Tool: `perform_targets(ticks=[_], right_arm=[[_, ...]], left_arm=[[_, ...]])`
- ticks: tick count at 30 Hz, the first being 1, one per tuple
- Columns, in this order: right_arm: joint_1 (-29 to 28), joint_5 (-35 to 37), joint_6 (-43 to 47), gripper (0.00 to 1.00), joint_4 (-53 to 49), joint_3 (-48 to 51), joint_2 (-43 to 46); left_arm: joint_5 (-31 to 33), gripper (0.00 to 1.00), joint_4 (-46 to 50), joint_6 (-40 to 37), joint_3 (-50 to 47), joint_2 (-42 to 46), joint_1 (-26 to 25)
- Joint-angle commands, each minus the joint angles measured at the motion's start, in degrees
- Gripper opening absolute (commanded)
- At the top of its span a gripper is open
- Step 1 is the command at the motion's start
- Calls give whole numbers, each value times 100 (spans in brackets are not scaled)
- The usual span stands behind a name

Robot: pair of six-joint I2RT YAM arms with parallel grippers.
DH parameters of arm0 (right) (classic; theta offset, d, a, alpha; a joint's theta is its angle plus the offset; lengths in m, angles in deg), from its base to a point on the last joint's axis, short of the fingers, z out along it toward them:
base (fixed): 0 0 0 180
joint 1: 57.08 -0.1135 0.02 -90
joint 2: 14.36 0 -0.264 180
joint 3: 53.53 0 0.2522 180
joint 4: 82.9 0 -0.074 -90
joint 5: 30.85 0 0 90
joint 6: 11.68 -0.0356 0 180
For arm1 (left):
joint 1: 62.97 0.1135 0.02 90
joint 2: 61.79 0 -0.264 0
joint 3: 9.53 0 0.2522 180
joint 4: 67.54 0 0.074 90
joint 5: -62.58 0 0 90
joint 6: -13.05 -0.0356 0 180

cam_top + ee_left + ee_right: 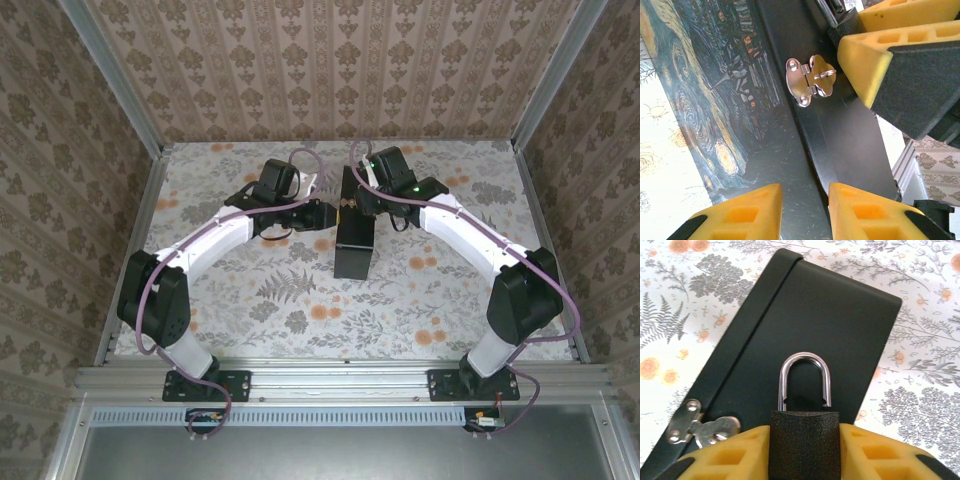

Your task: Unlock the padlock with the key

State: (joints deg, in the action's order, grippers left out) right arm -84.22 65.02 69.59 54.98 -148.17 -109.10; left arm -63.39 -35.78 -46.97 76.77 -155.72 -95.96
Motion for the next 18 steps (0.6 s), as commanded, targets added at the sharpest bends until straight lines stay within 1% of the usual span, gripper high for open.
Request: perform_targets(ticks=[1,4,6,9,12,14,18], right_arm=[[77,389,91,41,-260,201,26],[94,391,109,45,-262,165,-45],[118,236,79,43,-57,221,-55],[186,-16,-55,31,80,253,-81],[266,-86,-195,18,158,297,-73],[333,-21,-263,15,220,382,11],[626,73,-427,15,488,782,363]], left_arm=[[46,32,125,-89,156,-98,21],[55,31,117,-80,156,-96,12],[55,32,123,-80,153,-96,12],[80,31,131,-82,143,-87,12],[96,32,152,-80,147,-73,12],[112,32,160,-84,147,-66,12],[125,32,157,-69,156,-74,21]])
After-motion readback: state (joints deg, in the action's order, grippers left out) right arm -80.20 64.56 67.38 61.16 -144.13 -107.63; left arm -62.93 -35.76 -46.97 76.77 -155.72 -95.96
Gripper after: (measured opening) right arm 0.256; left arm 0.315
